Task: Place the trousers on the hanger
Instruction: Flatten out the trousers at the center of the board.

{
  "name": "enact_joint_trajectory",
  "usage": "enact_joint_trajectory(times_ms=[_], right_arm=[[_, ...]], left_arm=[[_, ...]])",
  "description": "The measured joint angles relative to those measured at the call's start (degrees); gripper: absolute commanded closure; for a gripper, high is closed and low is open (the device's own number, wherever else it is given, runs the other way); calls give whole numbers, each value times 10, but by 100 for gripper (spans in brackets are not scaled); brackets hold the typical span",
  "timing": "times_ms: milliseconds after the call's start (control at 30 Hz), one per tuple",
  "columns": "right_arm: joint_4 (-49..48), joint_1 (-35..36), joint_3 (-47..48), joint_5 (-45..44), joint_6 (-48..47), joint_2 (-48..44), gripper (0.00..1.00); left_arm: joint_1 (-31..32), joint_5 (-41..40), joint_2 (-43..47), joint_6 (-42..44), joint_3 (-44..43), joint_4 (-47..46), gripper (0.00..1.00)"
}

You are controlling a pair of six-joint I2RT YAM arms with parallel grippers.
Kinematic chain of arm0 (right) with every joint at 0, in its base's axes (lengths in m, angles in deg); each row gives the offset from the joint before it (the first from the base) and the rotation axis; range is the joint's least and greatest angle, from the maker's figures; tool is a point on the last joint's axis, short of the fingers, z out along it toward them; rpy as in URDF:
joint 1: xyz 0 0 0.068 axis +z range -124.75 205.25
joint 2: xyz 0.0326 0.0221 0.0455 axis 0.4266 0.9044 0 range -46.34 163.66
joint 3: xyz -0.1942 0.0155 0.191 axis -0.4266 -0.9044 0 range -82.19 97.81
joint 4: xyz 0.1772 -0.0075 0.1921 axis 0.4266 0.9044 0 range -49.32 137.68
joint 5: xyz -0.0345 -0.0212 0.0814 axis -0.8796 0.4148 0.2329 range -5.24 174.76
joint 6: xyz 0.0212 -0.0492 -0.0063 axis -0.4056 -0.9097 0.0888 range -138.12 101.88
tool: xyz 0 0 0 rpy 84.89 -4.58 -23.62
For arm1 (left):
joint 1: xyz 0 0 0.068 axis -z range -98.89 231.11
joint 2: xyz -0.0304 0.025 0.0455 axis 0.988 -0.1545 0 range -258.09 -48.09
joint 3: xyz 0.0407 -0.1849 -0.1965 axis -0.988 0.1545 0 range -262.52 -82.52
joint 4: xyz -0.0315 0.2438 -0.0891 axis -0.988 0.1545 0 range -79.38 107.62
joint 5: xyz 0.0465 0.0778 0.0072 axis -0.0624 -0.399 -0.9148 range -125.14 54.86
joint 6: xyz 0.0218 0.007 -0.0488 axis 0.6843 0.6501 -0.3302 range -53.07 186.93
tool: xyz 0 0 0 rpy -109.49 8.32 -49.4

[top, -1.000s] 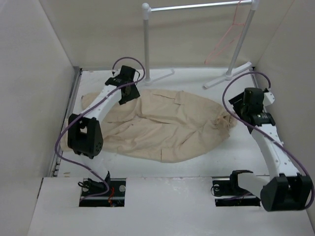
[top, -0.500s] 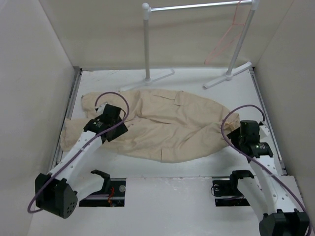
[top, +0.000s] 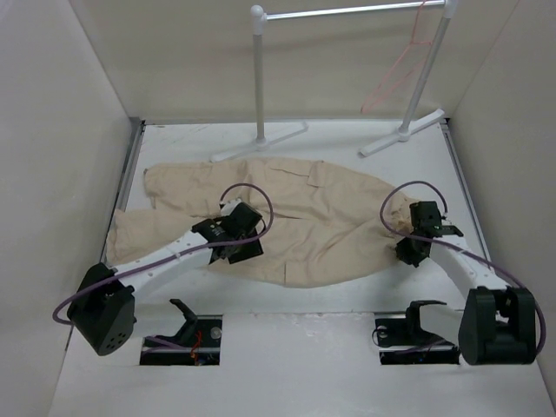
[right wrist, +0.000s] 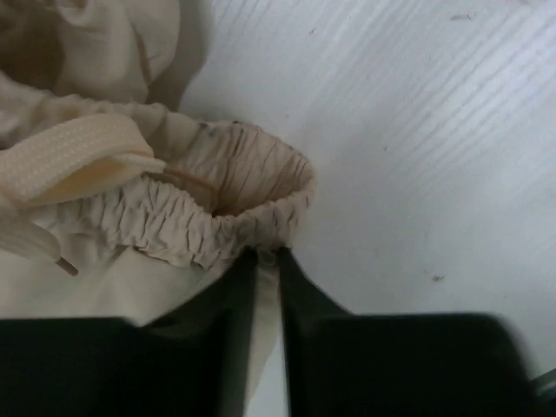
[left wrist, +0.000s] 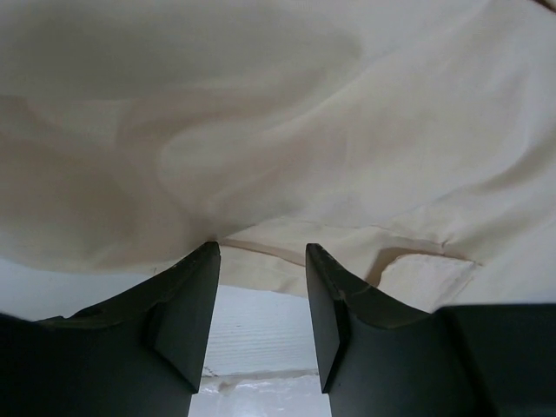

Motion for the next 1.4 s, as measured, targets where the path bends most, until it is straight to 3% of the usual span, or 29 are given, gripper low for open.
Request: enact_joint_trajectory(times_ms=[33,100,233,400,433,533,567,633,733,967,1200,1400], right_arm=[[-6,-9,0,6,0,18,96],[-6,-33,3,17,9,24,97],[37,-76,22,-13,21,-57,97],[53,-200,50,-53,22,-139,92],[52,-223,51,-57,20,-139,88],[44,-254,51,-59,14,-110,49],[40,-254,52,-56,10,-94,40],[38,-236,59,-44,-2,-70,29],[38,-173,68,-39,-14,-88,25],[35,-17,74,-24,-30,-225,43],[23,134,43,33,-29,-240,37],[19,192,31,54,-32,-242,35]], left_arm=[[5,0,0,-2,6,-2,59],[11,2,2,-4,17,-4,59],[1,6,29,-6,40,3,55],[-54,5,107,-5,42,34,52],[-73,5,122,-4,42,42,52],[-139,-2,158,-3,40,74,52],[-165,-5,171,-2,39,88,52],[-221,-10,197,0,32,123,54],[-303,-26,240,1,18,177,55],[-501,-55,304,1,10,283,49],[-560,-54,239,2,28,286,50],[-603,-46,189,-5,48,275,59]])
